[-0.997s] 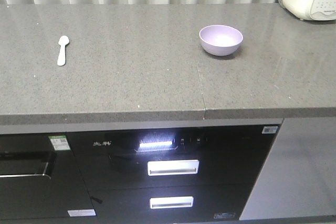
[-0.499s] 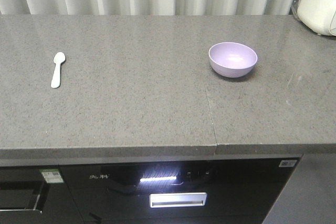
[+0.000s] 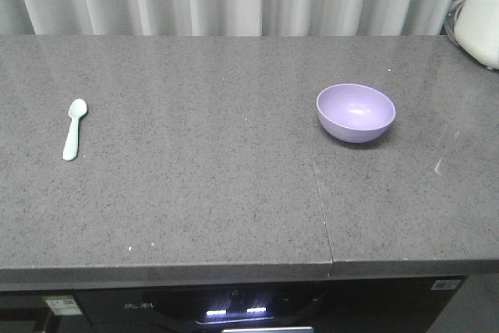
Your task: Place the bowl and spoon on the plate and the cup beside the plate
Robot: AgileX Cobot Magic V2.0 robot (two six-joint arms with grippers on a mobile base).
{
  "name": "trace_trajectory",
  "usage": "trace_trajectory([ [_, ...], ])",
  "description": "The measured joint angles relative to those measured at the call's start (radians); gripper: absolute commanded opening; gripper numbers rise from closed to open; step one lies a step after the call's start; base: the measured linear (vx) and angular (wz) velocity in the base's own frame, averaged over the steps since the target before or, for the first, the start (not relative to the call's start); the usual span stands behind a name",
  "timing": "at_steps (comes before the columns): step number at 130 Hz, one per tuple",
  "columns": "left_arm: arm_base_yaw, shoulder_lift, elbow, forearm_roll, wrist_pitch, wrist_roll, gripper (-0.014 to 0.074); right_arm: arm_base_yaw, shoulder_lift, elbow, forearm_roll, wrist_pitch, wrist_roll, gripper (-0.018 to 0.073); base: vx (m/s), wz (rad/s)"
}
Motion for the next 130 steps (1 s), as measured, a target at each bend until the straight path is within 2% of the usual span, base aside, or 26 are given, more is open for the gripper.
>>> trace_trajectory([
  [130, 0.0, 0.0, 0.0, 0.0, 0.0, 0.0, -0.0006, 0.0, 0.0, 0.0, 0.0, 0.0, 0.0, -0.0008, 0.06, 0.0],
])
